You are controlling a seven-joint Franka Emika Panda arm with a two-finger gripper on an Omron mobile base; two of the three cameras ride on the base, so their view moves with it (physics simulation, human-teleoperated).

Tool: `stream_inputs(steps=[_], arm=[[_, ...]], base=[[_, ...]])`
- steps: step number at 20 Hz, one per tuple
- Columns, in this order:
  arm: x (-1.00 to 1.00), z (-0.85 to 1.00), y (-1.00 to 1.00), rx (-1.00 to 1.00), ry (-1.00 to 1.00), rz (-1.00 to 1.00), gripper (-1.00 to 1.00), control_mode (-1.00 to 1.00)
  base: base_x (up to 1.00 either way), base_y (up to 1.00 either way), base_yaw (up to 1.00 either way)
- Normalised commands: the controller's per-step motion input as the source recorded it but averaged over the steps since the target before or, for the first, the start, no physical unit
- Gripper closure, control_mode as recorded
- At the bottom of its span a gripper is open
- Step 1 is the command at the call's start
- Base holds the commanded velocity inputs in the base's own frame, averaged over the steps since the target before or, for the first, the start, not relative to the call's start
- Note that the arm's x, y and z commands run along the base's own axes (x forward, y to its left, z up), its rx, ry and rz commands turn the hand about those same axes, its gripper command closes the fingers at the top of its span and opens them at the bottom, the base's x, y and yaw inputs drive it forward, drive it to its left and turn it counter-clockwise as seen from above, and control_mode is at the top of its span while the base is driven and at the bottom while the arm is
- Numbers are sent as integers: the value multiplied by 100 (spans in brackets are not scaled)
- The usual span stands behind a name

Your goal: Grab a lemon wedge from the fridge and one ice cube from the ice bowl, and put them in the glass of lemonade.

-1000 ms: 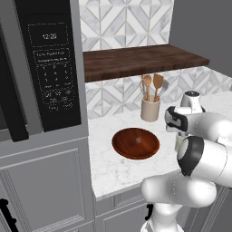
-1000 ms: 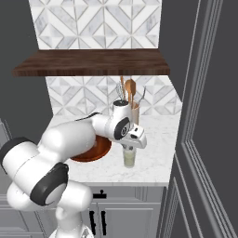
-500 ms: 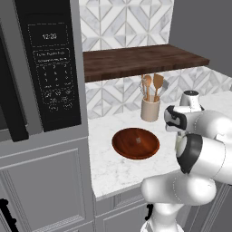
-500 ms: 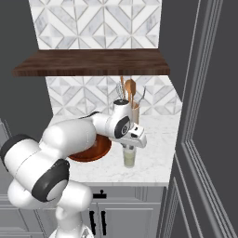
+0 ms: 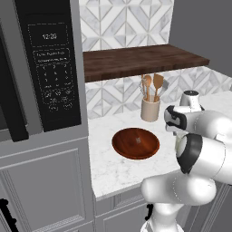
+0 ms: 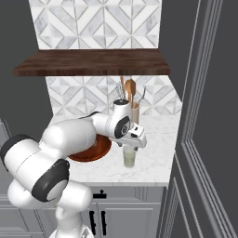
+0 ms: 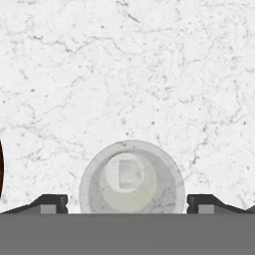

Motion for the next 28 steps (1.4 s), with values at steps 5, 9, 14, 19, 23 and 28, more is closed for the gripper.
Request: stream_inputs(steps=[5, 9, 14, 19, 23, 28], arm=[[-18, 15, 1, 2, -14, 0, -100, -100], [-17, 32, 1, 5, -18, 0, -100, -100], [-28, 24, 2, 4, -21, 0, -100, -100], [-26, 30, 19, 2, -20, 3, -100, -100], [-19, 39, 30, 1, -16, 6, -100, -100], [-2, 46, 74, 0, -9, 6, -100, -100]], base=[[0, 0, 0], [0, 0, 0], [0, 0, 0], [0, 0, 0], [0, 0, 0], [0, 0, 0]])
